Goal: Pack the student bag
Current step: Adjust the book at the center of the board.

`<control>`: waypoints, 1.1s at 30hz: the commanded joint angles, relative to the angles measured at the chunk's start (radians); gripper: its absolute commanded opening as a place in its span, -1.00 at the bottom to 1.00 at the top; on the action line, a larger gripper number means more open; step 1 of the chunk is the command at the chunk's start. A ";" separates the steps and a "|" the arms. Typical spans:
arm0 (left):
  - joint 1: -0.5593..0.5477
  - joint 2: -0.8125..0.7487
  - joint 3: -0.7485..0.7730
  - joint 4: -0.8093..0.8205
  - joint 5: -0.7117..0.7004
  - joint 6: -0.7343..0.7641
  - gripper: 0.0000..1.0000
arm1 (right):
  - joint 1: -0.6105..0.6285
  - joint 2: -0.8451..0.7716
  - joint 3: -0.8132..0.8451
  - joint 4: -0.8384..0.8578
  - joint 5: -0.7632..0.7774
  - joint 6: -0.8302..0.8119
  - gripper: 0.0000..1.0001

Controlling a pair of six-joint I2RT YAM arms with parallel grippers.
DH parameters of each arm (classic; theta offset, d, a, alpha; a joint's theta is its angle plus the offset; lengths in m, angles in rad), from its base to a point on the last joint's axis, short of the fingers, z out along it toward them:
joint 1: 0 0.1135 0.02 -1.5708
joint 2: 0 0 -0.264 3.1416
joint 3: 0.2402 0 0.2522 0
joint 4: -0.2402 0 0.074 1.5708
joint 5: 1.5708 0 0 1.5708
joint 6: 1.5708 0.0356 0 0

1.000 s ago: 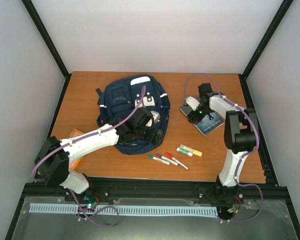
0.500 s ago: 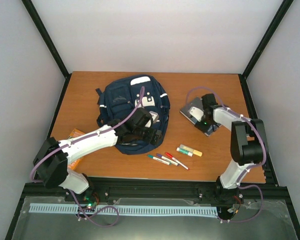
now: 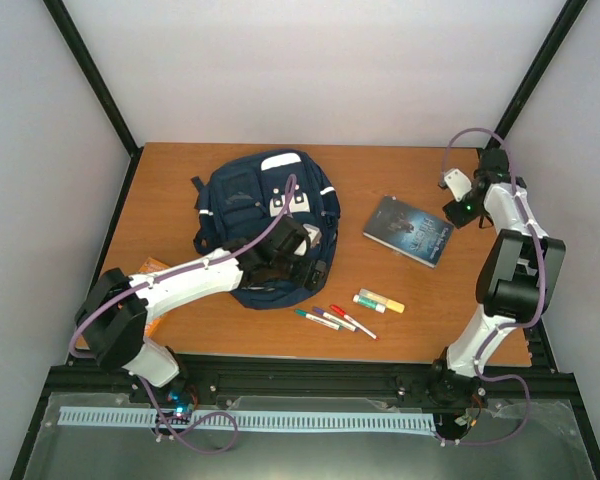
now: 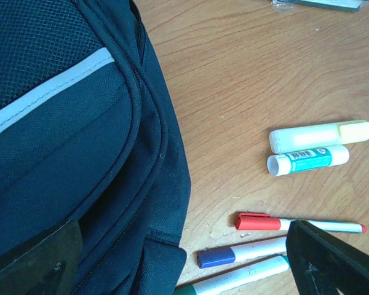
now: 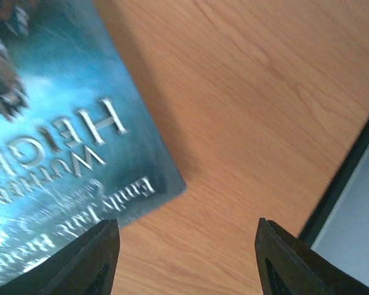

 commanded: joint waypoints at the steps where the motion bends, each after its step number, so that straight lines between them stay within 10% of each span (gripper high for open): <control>1: -0.002 -0.014 -0.009 0.051 0.016 -0.012 0.87 | 0.052 0.061 0.106 -0.136 -0.167 0.073 0.28; 17: -0.002 -0.047 -0.040 0.074 0.114 -0.044 0.78 | 0.179 0.633 0.863 -0.368 -0.415 0.415 0.52; 33: -0.002 -0.103 -0.093 0.084 0.094 -0.069 0.79 | 0.310 0.611 0.615 -0.446 -0.411 0.231 0.36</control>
